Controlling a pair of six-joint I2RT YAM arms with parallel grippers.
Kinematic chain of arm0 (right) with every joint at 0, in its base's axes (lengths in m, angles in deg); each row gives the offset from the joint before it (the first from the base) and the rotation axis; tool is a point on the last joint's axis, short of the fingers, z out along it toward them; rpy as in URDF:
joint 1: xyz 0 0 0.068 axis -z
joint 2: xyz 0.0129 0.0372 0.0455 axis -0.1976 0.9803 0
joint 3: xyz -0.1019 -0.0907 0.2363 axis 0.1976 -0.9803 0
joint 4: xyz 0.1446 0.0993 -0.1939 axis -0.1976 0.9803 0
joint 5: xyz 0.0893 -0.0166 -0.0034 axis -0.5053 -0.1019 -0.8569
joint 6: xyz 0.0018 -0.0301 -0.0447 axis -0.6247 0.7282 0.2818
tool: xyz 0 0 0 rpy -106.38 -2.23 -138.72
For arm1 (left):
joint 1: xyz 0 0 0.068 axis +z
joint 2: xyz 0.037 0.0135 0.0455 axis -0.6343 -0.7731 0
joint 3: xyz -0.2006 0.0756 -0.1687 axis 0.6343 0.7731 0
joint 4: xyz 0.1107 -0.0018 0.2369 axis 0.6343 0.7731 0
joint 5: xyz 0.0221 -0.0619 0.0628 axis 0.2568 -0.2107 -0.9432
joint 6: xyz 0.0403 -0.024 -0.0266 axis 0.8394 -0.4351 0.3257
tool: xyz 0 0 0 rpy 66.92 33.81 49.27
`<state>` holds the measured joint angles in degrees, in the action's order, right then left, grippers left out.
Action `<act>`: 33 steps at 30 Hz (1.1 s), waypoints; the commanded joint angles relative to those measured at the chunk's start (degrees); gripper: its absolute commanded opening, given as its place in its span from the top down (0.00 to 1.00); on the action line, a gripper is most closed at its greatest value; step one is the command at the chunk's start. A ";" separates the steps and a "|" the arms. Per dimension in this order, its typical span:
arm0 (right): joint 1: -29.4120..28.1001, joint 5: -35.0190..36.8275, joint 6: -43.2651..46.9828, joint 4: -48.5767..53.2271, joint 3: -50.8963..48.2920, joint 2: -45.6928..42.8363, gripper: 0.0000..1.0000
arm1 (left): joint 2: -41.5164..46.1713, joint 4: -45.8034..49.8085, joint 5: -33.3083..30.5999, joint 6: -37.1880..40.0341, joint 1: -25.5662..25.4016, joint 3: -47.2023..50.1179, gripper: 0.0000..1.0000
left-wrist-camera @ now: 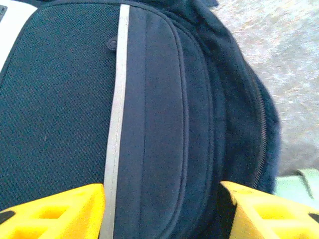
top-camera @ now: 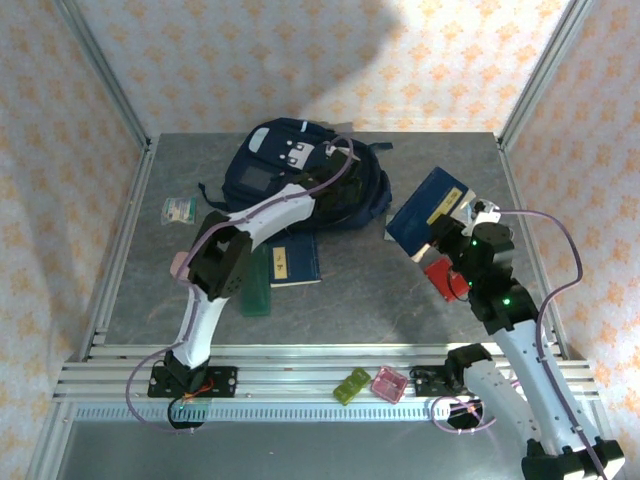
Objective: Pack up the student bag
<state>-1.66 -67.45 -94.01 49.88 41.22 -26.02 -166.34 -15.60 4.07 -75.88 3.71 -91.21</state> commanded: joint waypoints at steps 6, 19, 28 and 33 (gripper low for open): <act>0.01 1.75 0.30 -1.61 -0.72 -1.26 1.00 | -12.62 9.77 -11.92 6.20 -1.50 -16.97 0.35; 0.05 -0.59 -0.97 -3.66 -2.23 -0.83 1.00 | -19.16 8.06 -18.18 8.46 -1.81 -17.45 0.41; 0.01 -1.75 -2.29 -4.68 -3.60 -0.99 1.00 | -15.35 4.44 -14.34 6.80 -1.85 -12.10 0.28; -0.03 -2.02 -2.60 -4.71 -3.38 -1.52 1.00 | -17.02 5.80 -18.16 8.55 -1.78 -13.69 0.47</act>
<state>-1.68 -68.89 -95.78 49.40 37.55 -26.26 -182.79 -13.35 -11.52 -68.92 1.37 -104.83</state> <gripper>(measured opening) 0.080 0.554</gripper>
